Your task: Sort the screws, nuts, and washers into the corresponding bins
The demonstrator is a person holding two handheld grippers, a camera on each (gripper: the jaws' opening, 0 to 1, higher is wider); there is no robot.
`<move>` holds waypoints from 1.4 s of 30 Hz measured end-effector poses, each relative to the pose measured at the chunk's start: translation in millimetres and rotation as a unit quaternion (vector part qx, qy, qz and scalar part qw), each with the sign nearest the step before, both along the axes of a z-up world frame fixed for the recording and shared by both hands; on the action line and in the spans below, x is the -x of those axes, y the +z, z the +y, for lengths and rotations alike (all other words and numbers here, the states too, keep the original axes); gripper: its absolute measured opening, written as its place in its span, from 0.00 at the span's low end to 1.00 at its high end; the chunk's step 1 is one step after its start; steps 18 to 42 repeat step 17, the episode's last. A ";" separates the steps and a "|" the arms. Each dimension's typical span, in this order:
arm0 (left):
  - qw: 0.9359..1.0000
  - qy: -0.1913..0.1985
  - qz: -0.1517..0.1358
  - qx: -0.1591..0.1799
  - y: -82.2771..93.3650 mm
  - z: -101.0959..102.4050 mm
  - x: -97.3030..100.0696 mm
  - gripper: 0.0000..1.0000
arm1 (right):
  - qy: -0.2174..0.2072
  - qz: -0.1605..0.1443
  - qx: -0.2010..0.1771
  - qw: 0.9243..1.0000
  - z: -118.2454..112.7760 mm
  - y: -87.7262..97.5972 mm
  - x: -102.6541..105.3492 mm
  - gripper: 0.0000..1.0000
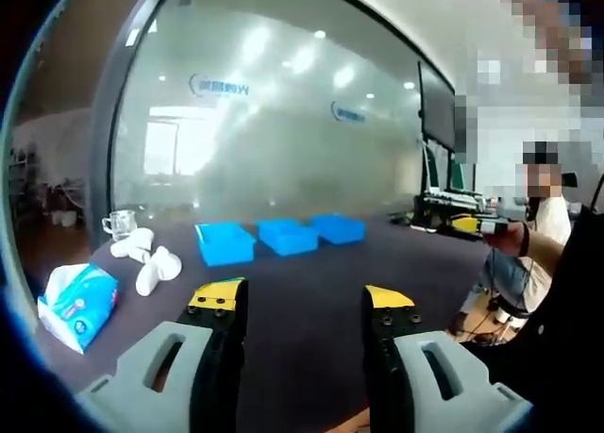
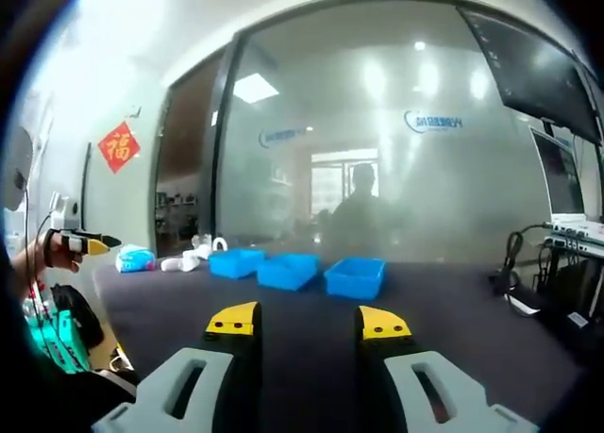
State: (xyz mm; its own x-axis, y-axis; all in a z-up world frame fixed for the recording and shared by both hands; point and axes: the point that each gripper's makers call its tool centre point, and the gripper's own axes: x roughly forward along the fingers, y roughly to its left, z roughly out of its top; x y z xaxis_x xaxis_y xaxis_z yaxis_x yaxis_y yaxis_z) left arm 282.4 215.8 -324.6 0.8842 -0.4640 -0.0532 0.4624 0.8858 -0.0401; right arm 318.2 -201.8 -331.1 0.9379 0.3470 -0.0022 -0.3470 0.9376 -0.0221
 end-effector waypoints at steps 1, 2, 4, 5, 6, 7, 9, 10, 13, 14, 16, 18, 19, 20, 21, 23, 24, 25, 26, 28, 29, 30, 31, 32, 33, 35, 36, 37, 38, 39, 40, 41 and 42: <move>1.000 0.001 0.000 0.001 -0.1 0.6 -0.2 0.47 | 0.000 -0.001 0.000 1.000 0.2 0.6 -0.2 0.35; 1.000 0.001 0.000 0.002 -0.4 1.0 -0.4 0.47 | -0.001 -0.001 0.000 1.000 0.1 1.4 -0.5 0.35; 1.000 0.002 0.001 0.002 -1.2 1.4 -0.4 0.47 | -0.001 -0.003 -0.001 1.000 0.2 2.8 -0.9 0.35; 1.000 0.002 0.001 0.002 -1.4 1.6 -0.2 0.47 | -0.001 -0.004 -0.002 1.000 0.3 3.7 -1.0 0.35; 1.000 0.003 0.001 0.003 -1.4 1.8 0.0 0.47 | -0.001 -0.005 -0.003 1.000 0.5 4.4 -1.0 0.35; 1.000 0.003 0.000 0.003 -1.3 2.0 0.5 0.47 | -0.001 -0.005 -0.003 1.000 1.1 4.8 -0.9 0.35; 1.000 0.004 -0.001 0.003 -0.5 3.0 1.4 0.47 | -0.001 -0.006 -0.002 1.000 1.9 5.2 -0.7 0.35; 1.000 0.004 -0.002 0.004 0.0 3.4 1.7 0.47 | 0.000 -0.005 -0.002 1.000 2.3 4.8 -0.5 0.35; 1.000 0.006 -0.004 0.004 1.1 4.2 2.7 0.47 | 0.000 -0.005 -0.001 1.000 2.5 4.9 -0.1 0.35; 1.000 0.006 -0.005 0.004 1.5 4.3 3.0 0.47 | 0.000 -0.006 -0.002 1.000 2.5 5.2 0.2 0.35; 1.000 0.007 -0.006 0.004 1.4 4.7 3.4 0.47 | -0.001 -0.006 -0.002 1.000 2.1 5.2 0.5 0.35; 1.000 0.007 -0.006 0.004 1.5 4.7 3.6 0.47 | -0.001 -0.006 -0.002 1.000 1.9 5.0 0.7 0.35; 1.000 0.007 -0.006 0.004 1.5 4.7 3.6 0.47 | -0.001 -0.006 -0.002 1.000 1.9 5.0 0.7 0.35; 1.000 0.007 -0.006 0.004 1.5 4.7 3.6 0.47 | -0.001 -0.006 -0.002 1.000 1.9 5.0 0.7 0.35; 1.000 0.007 -0.006 0.004 1.5 4.7 3.6 0.47 | -0.001 -0.006 -0.002 1.000 1.9 5.0 0.7 0.35; 1.000 0.007 -0.006 0.004 1.5 4.7 3.6 0.47 | -0.001 -0.006 -0.002 1.000 1.9 5.0 0.7 0.35; 1.000 0.007 -0.006 0.004 1.5 4.7 3.6 0.47 | -0.001 -0.006 -0.002 1.000 1.9 5.0 0.7 0.35; 1.000 0.007 -0.006 0.004 1.5 4.7 3.6 0.47 | -0.001 -0.006 -0.002 1.000 1.9 5.0 0.7 0.35; 1.000 0.007 -0.006 0.004 1.5 4.7 3.6 0.47 | -0.001 -0.006 -0.002 1.000 1.9 5.0 0.7 0.35; 1.000 0.007 -0.006 0.004 1.5 4.7 3.6 0.47 | -0.001 -0.006 -0.002 1.000 1.9 5.0 0.7 0.35; 1.000 0.007 -0.006 0.004 1.5 4.7 3.6 0.47 | -0.001 -0.006 -0.002 1.000 1.9 5.0 0.7 0.35; 1.000 0.007 -0.006 0.004 1.5 4.7 3.6 0.47 | -0.001 -0.006 -0.002 1.000 1.9 5.0 0.7 0.35; 1.000 0.007 -0.006 0.004 1.5 4.7 3.6 0.47 | -0.001 -0.006 -0.002 1.000 1.9 5.0 0.7 0.35; 1.000 0.007 -0.006 0.004 1.5 4.7 3.6 0.47 | -0.001 -0.006 -0.002 1.000 1.9 5.0 0.7 0.35; 1.000 0.007 -0.006 0.004 1.5 4.7 3.6 0.47 | -0.001 -0.006 -0.002 1.000 1.9 5.0 0.7 0.35; 1.000 0.007 -0.006 0.004 1.5 4.7 3.6 0.47 | -0.001 -0.006 -0.002 1.000 1.9 5.0 0.7 0.35; 1.000 0.007 -0.006 0.004 1.5 4.7 3.6 0.47 | -0.001 -0.006 -0.002 1.000 1.9 5.0 0.7 0.35; 1.000 0.007 -0.006 0.004 1.5 4.7 3.6 0.47 | -0.001 -0.006 -0.002 1.000 1.9 5.0 0.7 0.35; 1.000 0.007 -0.006 0.004 1.5 4.7 3.6 0.47 | -0.001 -0.006 -0.002 1.000 1.9 5.0 0.7 0.35; 1.000 0.007 -0.006 0.004 1.5 4.7 3.6 0.47 | -0.001 -0.006 -0.002 1.000 1.9 5.0 0.7 0.35; 1.000 0.007 -0.006 0.004 1.5 4.7 3.6 0.47 | -0.001 -0.006 -0.002 1.000 1.9 5.0 0.7 0.35; 1.000 0.007 -0.006 0.004 1.5 4.7 3.6 0.47 | -0.001 -0.006 -0.002 1.000 1.9 5.0 0.7 0.35; 1.000 0.007 -0.006 0.004 1.5 4.7 3.6 0.47 | -0.001 -0.006 -0.002 1.000 1.9 5.0 0.7 0.35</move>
